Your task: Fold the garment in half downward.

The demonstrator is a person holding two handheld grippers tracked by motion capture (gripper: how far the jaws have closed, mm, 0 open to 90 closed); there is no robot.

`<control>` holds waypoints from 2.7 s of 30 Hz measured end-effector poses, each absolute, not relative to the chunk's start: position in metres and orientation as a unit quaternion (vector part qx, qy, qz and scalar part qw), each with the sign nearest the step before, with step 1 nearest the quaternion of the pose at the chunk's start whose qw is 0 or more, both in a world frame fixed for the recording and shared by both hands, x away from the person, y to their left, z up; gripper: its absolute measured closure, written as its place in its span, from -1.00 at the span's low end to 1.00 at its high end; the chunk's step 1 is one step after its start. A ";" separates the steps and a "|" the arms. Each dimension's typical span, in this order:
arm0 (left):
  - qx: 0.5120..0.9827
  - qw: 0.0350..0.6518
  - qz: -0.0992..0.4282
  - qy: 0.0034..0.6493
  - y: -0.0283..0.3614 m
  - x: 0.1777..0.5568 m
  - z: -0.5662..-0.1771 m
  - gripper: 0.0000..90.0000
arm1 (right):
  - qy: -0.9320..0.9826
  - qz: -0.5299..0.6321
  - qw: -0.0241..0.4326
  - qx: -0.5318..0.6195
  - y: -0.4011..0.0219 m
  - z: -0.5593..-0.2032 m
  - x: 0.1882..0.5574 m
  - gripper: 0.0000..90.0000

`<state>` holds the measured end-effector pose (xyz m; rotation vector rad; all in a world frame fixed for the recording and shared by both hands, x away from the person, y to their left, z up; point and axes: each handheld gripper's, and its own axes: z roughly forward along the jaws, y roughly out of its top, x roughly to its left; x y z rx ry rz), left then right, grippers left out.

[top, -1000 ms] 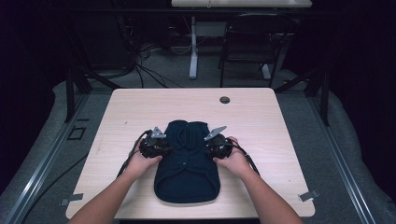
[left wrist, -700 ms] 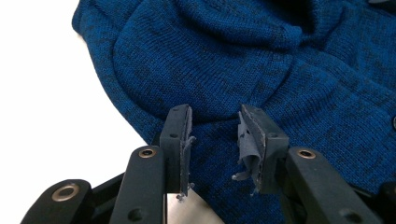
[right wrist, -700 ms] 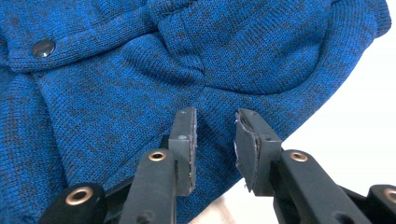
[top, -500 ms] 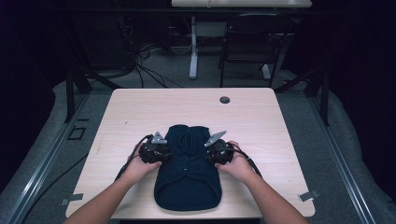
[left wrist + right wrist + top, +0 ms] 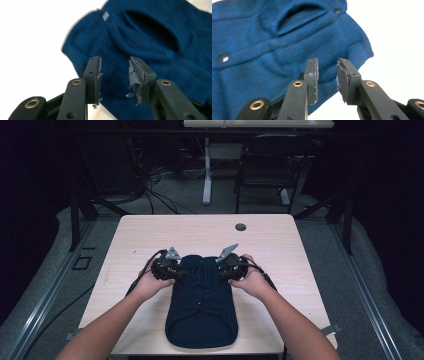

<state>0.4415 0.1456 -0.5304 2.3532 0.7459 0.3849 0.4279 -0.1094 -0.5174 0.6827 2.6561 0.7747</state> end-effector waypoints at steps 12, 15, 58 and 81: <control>0.907 0.279 0.181 0.257 0.137 0.488 -0.528 0.31 | 0.937 0.211 0.204 0.188 -0.090 -0.520 0.479 0.45; 0.908 0.271 0.182 0.263 0.135 0.492 -0.535 0.32 | 0.939 0.202 0.205 0.187 -0.087 -0.528 0.484 0.46; 0.921 0.225 0.163 0.273 0.126 0.497 -0.555 0.79 | 0.949 0.162 0.161 0.219 -0.085 -0.539 0.497 0.73; 0.897 0.277 0.219 0.265 0.141 0.477 -0.496 0.82 | 0.930 0.230 0.209 0.195 -0.093 -0.492 0.476 0.79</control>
